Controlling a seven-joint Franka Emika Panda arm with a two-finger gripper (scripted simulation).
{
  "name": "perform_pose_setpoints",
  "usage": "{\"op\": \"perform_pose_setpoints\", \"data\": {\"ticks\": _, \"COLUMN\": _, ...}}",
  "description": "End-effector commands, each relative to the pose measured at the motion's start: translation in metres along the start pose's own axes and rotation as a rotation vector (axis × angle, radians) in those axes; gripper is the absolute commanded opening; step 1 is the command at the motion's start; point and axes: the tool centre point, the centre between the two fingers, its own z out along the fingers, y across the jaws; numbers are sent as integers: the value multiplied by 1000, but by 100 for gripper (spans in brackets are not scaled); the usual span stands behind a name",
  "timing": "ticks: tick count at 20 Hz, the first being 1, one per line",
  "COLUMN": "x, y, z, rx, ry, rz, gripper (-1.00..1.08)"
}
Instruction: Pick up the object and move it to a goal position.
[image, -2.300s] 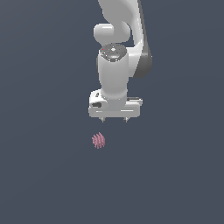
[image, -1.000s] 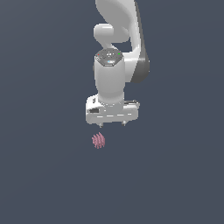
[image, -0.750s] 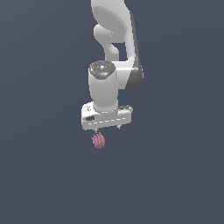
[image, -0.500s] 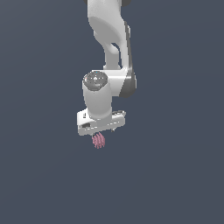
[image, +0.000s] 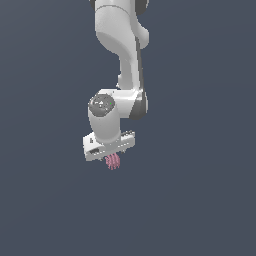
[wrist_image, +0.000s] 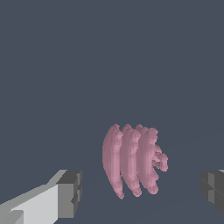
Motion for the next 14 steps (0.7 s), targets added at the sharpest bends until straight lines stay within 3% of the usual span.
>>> {"op": "perform_pose_setpoints", "data": {"ticks": 1, "x": -1, "y": 2, "z": 3, "rx": 0, "ry": -2, "rz": -13, "gripper": 100}}
{"op": "perform_pose_setpoints", "data": {"ticks": 8, "x": -1, "y": 2, "z": 9, "rx": 0, "ry": -3, "rz": -11, "gripper": 100}}
{"op": "perform_pose_setpoints", "data": {"ticks": 14, "x": -2, "y": 2, "z": 39, "rx": 0, "ry": -3, "rz": -13, "gripper": 100}}
